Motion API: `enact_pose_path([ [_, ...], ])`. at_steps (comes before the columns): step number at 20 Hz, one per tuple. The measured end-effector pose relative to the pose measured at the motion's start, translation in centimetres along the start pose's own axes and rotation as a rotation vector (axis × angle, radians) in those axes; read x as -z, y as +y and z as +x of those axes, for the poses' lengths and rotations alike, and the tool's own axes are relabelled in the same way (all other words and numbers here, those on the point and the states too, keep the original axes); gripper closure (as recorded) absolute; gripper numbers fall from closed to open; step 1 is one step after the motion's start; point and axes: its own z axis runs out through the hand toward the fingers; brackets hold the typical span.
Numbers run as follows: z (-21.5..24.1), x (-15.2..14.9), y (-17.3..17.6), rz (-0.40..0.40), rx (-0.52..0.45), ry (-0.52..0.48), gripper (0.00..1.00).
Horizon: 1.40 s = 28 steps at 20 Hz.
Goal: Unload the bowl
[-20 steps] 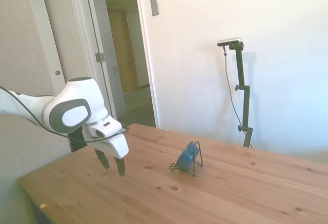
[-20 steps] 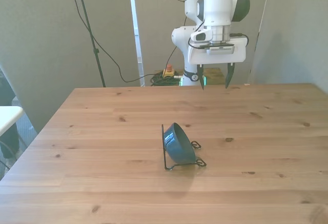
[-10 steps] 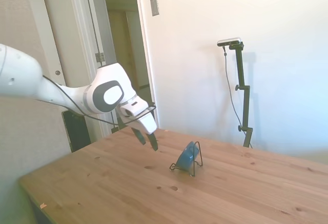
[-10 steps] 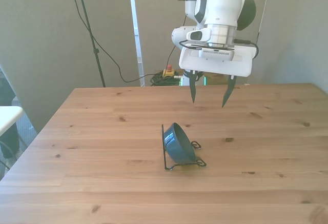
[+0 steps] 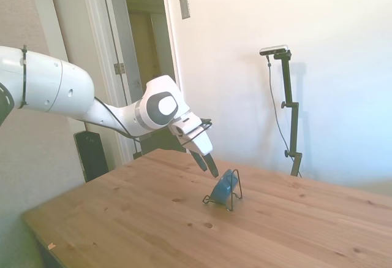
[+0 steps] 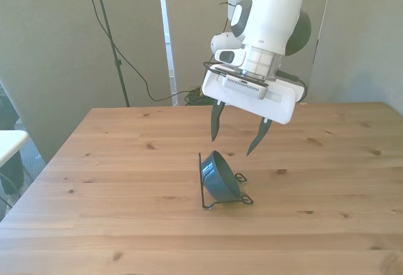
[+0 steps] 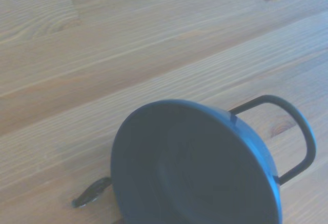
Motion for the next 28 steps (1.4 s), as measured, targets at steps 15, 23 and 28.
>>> enact_pose_path([
  [15,1.6,-4.5,0.9,-0.089,-0.048,0.027,0.00],
  [23,3.2,-5.8,1.8,-0.115,-0.074,0.036,1.00],
  [28,3.9,-5.9,1.9,-0.117,-0.084,0.041,1.00],
])
